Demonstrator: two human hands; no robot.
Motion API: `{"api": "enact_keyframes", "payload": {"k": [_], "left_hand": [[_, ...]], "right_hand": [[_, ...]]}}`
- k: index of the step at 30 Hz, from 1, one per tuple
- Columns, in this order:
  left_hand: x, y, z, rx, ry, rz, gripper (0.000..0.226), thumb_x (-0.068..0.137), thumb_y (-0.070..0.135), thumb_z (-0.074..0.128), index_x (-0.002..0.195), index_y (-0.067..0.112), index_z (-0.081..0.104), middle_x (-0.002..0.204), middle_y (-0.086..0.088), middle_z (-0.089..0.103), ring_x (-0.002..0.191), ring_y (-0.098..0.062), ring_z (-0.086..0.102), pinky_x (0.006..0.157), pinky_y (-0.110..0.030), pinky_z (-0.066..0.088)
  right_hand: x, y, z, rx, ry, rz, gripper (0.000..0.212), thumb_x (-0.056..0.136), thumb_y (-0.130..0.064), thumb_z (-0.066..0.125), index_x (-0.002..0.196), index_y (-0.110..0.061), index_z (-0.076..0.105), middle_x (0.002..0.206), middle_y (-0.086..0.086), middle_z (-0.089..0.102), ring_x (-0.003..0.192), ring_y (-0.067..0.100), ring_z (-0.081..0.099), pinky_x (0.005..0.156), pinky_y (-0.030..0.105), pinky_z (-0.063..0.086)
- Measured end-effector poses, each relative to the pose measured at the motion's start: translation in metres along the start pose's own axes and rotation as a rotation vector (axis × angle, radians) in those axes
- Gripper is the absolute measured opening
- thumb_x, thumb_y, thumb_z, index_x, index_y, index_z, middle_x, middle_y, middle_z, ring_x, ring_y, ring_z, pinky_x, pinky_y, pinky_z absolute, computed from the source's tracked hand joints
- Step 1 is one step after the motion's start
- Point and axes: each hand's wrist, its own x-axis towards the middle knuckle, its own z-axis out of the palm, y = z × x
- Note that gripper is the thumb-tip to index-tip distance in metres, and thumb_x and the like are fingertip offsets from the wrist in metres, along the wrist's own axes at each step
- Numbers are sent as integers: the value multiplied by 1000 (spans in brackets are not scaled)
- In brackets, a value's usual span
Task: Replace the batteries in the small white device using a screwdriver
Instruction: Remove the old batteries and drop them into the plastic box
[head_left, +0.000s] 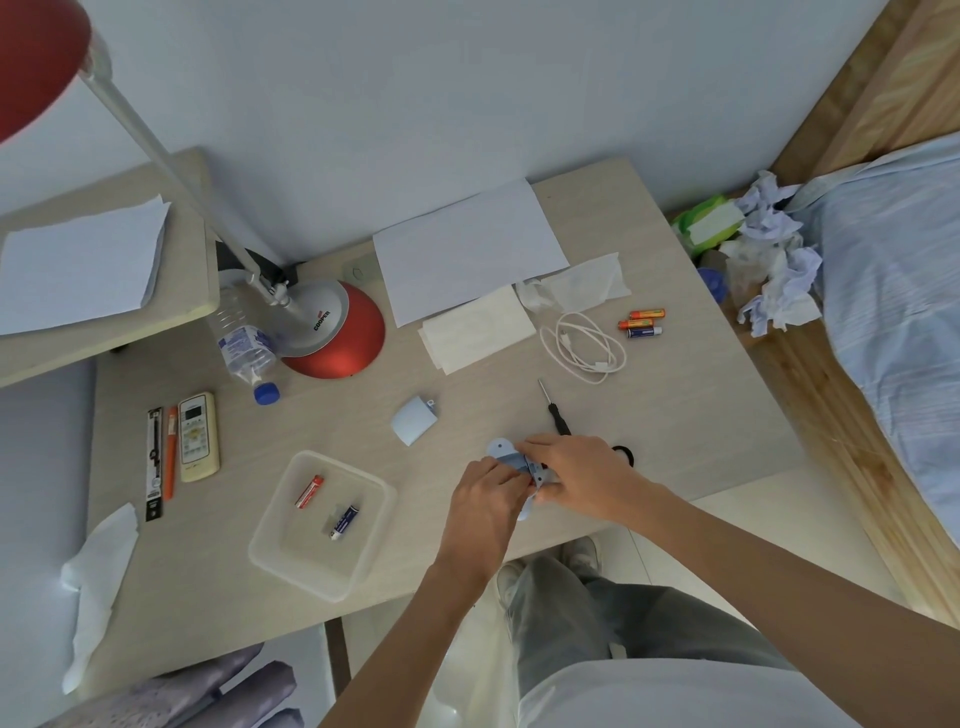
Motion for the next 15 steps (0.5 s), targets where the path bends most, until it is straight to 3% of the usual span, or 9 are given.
{"api": "enact_keyframes", "payload": {"k": [5, 9, 12, 15], "left_hand": [[-1, 1, -3, -75, 63, 20, 17, 82, 17, 89, 96, 17, 79, 97, 1, 78, 91, -16, 69, 89, -34, 57], [0, 11, -34, -109, 212, 19, 15, 96, 21, 69, 99, 11, 79, 100, -2, 78, 93, -17, 66, 88, -31, 56], [-9, 3, -55, -117, 324, -87, 9, 92, 0, 77, 98, 7, 79, 97, -3, 77, 88, -20, 65, 82, -35, 56], [-31, -28, -72, -137, 356, -240, 11, 90, 2, 83, 99, 9, 80, 99, 1, 77, 91, -21, 67, 83, -39, 55]], "right_hand": [[-1, -1, -2, 19, 1, 9, 53, 95, -41, 74, 144, -25, 58, 127, -2, 71, 105, 23, 71, 97, 41, 58], [-1, 0, -1, -13, -1, -11, 60, 94, -44, 73, 148, -29, 53, 131, -8, 67, 105, 18, 69, 93, 34, 57], [-1, 2, -2, -13, -16, -5, 64, 93, -42, 72, 151, -28, 49, 132, -10, 64, 105, 17, 68, 91, 36, 58], [-1, 2, -3, -17, -32, -10, 66, 93, -42, 72, 153, -30, 46, 135, -11, 63, 105, 15, 66, 90, 39, 59]]}}
